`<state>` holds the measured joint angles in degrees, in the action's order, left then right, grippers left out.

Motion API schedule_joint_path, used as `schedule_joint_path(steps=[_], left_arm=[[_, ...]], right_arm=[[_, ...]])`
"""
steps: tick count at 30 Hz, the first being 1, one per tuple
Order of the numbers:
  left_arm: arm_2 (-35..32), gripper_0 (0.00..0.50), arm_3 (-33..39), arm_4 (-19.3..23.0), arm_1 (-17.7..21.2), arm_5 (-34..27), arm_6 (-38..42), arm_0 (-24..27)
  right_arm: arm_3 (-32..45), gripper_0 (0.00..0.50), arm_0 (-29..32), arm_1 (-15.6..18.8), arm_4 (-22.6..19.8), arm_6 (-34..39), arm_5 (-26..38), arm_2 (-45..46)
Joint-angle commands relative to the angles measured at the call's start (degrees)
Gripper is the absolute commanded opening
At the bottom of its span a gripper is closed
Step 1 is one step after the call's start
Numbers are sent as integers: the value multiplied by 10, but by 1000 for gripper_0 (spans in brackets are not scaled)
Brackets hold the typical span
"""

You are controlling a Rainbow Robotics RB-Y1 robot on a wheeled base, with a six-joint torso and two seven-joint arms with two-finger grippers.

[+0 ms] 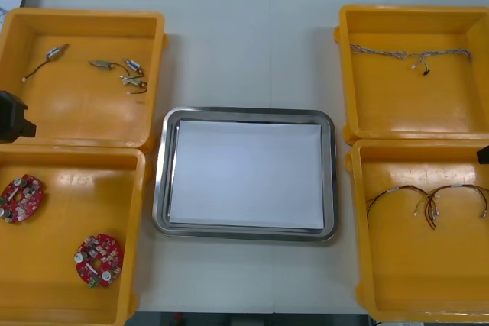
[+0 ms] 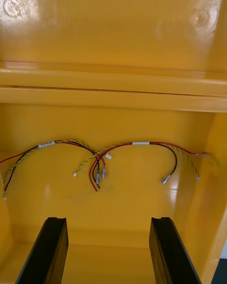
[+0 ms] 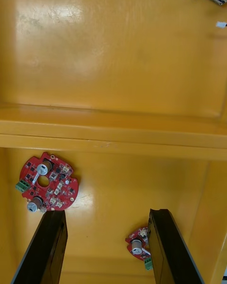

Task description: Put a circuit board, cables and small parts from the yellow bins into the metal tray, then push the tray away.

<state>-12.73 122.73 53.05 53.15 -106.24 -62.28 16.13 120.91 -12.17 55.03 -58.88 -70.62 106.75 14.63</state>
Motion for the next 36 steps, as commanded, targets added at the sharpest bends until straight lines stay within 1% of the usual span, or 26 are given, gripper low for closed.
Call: schedule_joint_path(steps=[1,14,15,17,19,21,28,32,34,36], left_arm=[[5,500,5,-5,-5,5,-35,17],[5,500,5,-5,-5,5,-35,17],[17,500,-3,-5,-28,5,-34,-3],[15,500,-4,-7,-36,7,-34,-7],[16,500,-4,-9,-32,6,-35,-5],[16,500,-4,-8,-32,5,-34,-4],[9,500,0,5,-31,-3,-42,-5],[-9,500,30,13,-31,-32,-50,-15],[-20,500,49,14,-31,-37,-53,-30],[-32,500,73,15,-30,-35,-65,-57]], right_arm=[[0,500,7,-5,-3,23,3,19],[0,500,7,-5,-3,23,3,19],[0,500,7,-5,-3,23,3,19],[0,500,7,-5,-3,23,3,19],[0,500,7,-5,-3,23,3,19],[-10,500,16,-13,-3,24,-1,14],[-34,500,17,-9,6,25,-38,19],[-61,500,17,-9,17,21,-54,19],[-73,500,16,-9,22,22,-59,19],[-85,500,17,-9,32,28,-61,19]])
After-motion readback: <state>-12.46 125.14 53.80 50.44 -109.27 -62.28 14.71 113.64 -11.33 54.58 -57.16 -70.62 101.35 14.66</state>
